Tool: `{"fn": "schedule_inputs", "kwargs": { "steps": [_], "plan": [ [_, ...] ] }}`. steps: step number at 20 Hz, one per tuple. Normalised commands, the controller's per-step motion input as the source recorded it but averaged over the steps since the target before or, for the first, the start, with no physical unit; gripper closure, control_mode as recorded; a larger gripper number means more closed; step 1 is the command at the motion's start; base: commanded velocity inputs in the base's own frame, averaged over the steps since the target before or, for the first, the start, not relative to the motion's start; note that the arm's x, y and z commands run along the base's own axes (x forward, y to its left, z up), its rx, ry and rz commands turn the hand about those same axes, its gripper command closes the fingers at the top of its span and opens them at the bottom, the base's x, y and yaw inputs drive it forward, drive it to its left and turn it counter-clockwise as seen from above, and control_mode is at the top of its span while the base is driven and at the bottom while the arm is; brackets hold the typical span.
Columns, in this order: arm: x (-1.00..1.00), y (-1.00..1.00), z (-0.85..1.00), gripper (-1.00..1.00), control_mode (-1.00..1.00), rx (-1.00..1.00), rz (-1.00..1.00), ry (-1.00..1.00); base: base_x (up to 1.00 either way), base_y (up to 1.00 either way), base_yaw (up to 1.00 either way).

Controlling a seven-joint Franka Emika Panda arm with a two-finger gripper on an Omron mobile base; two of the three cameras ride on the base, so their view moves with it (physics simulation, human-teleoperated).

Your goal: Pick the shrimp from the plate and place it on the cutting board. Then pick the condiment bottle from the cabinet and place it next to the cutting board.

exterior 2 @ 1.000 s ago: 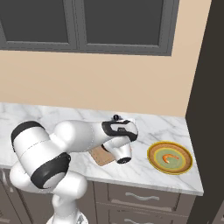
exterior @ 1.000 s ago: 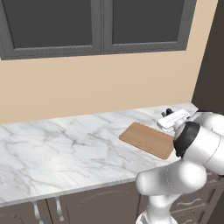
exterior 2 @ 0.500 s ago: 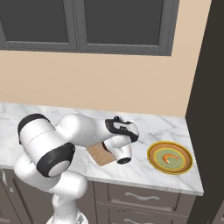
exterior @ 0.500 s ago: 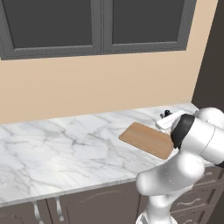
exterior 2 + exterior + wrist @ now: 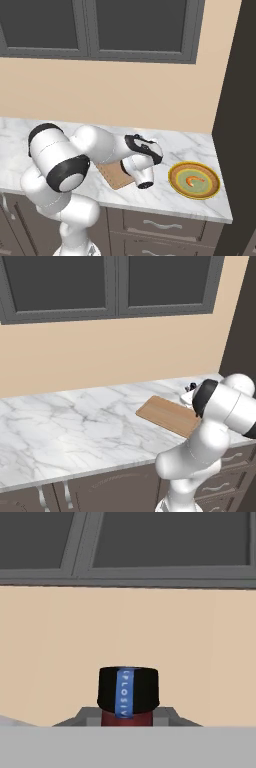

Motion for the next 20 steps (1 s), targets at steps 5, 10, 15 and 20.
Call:
{"fn": "schedule_inputs", "kwargs": {
  "steps": [5,10,15,20],
  "plan": [
    [0.03,-0.21,0.0,1.0,-1.0,0.0,0.0,0.0,0.0,0.0,0.0],
    [0.25,-0.04,-0.01,1.0,-1.0,0.0,0.0,0.0,0.0,0.0,0.0],
    [0.35,0.0,-0.02,1.0,-1.0,0.0,0.0,0.0,0.0,0.0,0.0],
    [0.31,-0.01,-0.06,1.0,-1.0,0.0,0.0,0.0,0.0,0.0,0.0]
  ]
}}
